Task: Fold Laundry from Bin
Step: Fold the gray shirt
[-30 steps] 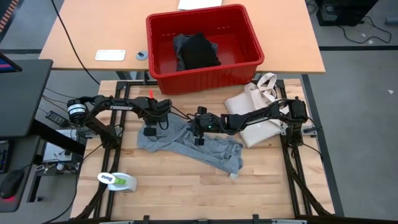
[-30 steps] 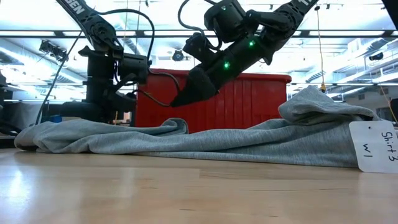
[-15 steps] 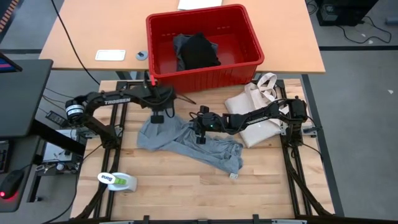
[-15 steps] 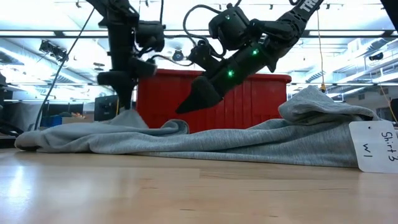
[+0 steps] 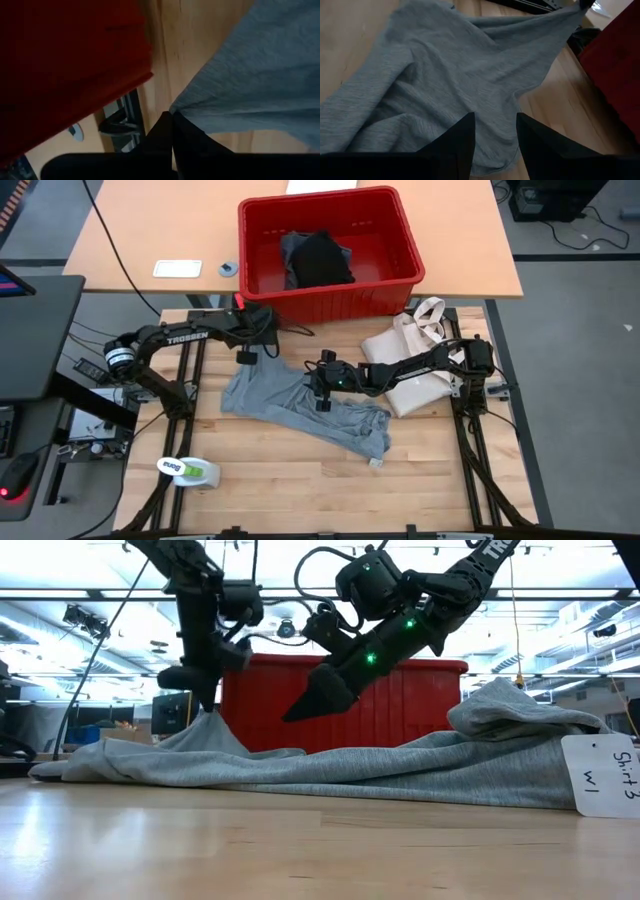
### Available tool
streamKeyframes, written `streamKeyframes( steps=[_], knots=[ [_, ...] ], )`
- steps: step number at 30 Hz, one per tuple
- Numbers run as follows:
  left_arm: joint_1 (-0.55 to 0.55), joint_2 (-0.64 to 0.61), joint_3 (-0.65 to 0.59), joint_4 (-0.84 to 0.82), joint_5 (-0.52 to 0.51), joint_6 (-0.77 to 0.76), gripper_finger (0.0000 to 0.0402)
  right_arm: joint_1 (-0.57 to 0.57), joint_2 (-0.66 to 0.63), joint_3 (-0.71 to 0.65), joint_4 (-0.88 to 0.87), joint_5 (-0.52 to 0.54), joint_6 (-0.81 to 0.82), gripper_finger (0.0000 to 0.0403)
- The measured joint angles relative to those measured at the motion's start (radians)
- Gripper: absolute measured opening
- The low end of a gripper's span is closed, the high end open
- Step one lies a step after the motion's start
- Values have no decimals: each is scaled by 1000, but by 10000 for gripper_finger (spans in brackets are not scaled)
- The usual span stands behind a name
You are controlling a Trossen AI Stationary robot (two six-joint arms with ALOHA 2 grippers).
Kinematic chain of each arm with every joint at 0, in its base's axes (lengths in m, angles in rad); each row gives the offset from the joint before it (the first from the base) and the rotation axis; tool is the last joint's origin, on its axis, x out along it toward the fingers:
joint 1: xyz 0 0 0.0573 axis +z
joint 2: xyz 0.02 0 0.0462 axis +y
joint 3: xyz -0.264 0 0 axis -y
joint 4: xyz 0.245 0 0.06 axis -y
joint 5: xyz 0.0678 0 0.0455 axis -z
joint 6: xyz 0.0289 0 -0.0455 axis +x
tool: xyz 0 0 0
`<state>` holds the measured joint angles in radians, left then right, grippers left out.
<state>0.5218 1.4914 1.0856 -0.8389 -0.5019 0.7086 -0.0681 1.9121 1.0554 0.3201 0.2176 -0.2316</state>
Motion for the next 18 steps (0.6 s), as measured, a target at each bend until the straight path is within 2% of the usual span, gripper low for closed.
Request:
streamKeyframes(
  steps=[6, 9, 12, 14, 16, 18],
  knots=[
    [73, 3, -71, 98, 29, 45, 12, 0, 0, 0, -1, 0, 0, 151],
    [88, 3, -98, 165, 85, 42, 21, 0, 0, 0, 0, 0, 0, 151],
    [92, 3, -98, 179, 225, 39, 59, 0, 0, 0, -1, 0, 0, 151],
    [85, 3, -98, 195, 261, 35, 97, 0, 0, 0, -1, 0, 0, 151],
    [77, 2, -98, 193, 240, 41, 137, 0, 0, 0, -2, 0, 0, 151],
    [67, 2, -98, 193, 141, 46, 174, 0, 0, 0, -3, 0, 0, 151]
  ],
)
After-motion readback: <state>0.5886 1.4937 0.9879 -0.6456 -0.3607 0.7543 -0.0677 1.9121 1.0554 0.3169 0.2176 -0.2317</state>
